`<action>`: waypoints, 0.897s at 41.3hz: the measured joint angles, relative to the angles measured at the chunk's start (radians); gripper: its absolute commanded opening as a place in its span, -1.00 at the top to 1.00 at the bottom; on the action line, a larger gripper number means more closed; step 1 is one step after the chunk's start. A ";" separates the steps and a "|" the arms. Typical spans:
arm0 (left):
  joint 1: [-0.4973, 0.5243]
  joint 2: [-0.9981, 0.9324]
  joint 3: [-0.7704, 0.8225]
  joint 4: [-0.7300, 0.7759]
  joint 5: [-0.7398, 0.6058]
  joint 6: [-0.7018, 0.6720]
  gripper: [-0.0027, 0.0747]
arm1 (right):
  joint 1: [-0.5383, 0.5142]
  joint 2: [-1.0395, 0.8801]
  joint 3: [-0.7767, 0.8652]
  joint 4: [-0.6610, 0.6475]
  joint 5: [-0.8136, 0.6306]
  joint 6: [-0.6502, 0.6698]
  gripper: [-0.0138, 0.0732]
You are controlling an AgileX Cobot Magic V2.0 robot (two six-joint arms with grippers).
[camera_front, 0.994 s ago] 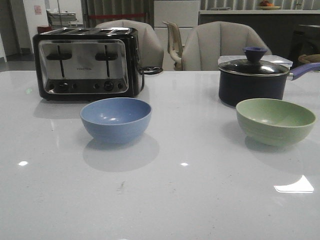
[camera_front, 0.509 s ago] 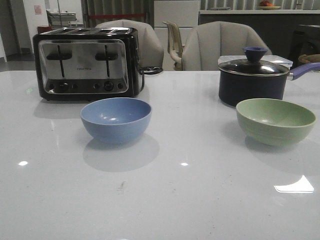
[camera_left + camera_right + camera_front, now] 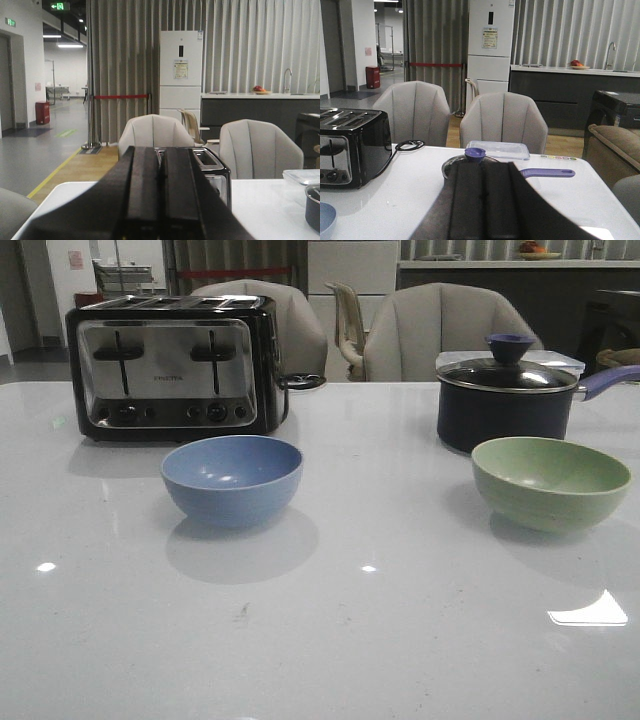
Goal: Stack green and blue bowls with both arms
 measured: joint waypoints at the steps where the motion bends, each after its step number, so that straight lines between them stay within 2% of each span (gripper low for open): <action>1: 0.000 0.021 -0.033 0.000 0.027 0.000 0.67 | 0.000 0.017 -0.020 0.000 0.017 0.000 0.60; 6: 0.000 0.116 -0.148 -0.008 0.166 0.000 0.67 | 0.000 0.118 -0.110 -0.002 0.118 0.000 0.60; 13: 0.000 0.221 -0.181 -0.012 0.308 0.000 0.67 | 0.000 0.254 -0.137 -0.004 0.234 0.000 0.60; 19: 0.000 0.281 -0.151 -0.014 0.342 0.000 0.67 | 0.000 0.365 -0.137 -0.006 0.306 0.000 0.60; 29: 0.000 0.335 -0.089 -0.014 0.345 0.000 0.67 | 0.000 0.537 -0.137 -0.006 0.318 0.000 0.59; 31: 0.000 0.338 -0.080 -0.014 0.345 0.000 0.67 | 0.000 0.571 -0.137 -0.006 0.318 0.000 0.51; 33: 0.000 0.338 -0.070 -0.014 0.345 0.000 0.67 | 0.000 0.606 -0.137 -0.006 0.318 0.000 0.35; 37: 0.000 0.338 -0.061 -0.014 0.345 0.000 0.67 | 0.000 0.677 -0.137 -0.006 0.304 0.000 -0.14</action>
